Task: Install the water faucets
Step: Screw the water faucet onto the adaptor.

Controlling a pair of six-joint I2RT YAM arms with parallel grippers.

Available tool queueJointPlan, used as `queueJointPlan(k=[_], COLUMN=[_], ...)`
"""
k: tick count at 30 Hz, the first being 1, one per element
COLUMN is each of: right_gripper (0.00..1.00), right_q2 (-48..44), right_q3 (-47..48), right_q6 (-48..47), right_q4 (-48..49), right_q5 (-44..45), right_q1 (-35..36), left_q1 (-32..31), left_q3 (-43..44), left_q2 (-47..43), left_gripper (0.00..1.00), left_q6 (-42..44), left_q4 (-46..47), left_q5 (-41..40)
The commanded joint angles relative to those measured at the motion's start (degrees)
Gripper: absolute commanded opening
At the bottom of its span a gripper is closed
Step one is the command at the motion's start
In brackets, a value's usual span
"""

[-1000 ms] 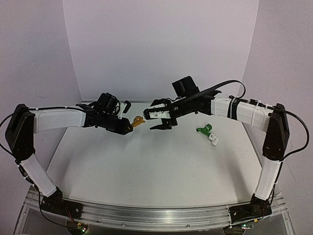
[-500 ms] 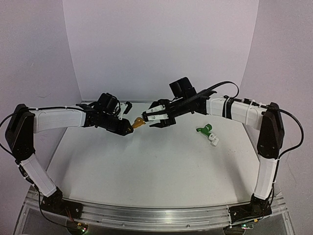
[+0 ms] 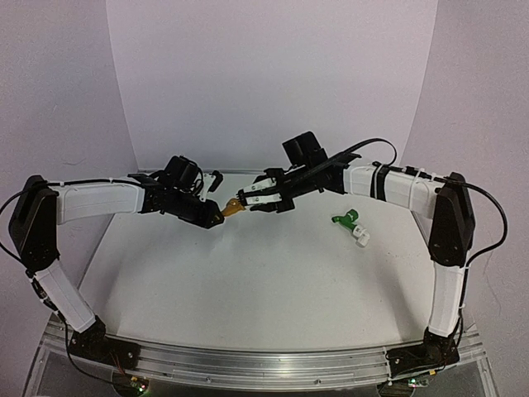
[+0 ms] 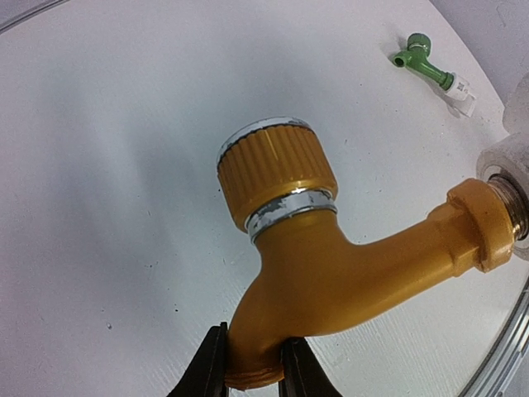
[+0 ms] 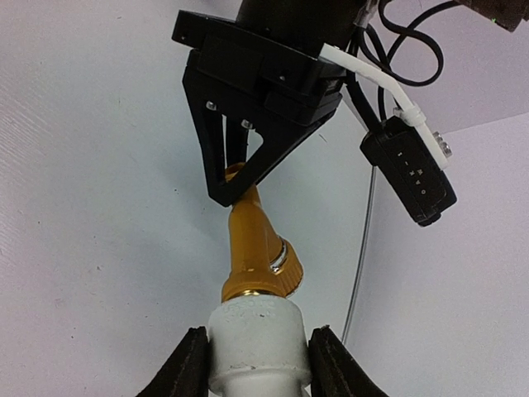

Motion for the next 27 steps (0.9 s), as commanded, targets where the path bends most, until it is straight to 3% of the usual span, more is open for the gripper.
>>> queueJointPlan(k=[1,5,9,17,23,25,27], right_gripper=[0.2,0.02,0.0,0.0,0.0,0.0,0.0], right_q2=[0.91,1.4,2.75,5.94,9.73,10.94,11.05], right_q3=[3.09,4.33,7.19,11.83,8.97,8.22,7.37], right_q6=[6.53,17.32,36.22,96.76,143.48,154.83,160.36], right_q4=[1.26,1.63,2.4,3.22,9.25,13.14,16.66], right_q5=[0.13,-1.15,-1.33,8.66,-3.7,-5.96,-5.33], right_q1=[0.03,0.18,0.2,-0.02,-2.48,-2.38,-1.96], left_q1=[-1.19,-2.14,-2.58,-3.22,-4.75,-4.8,-4.89], left_q3=[4.05,4.21,3.53,3.34,4.28,4.24,3.54], left_q2=[-3.59,-3.49,-3.42,-1.45,2.11,3.28,3.44], left_gripper=[0.0,0.0,0.0,0.0,0.0,0.0,0.0], left_q6=[0.99,0.74,-0.51,-0.83,1.21,0.85,0.45], left_q4=[3.19,5.22,9.52,20.34,24.89,24.88,24.85], left_q5=[-0.57,-6.67,-13.36,-23.85,-34.77,-37.63,-37.58])
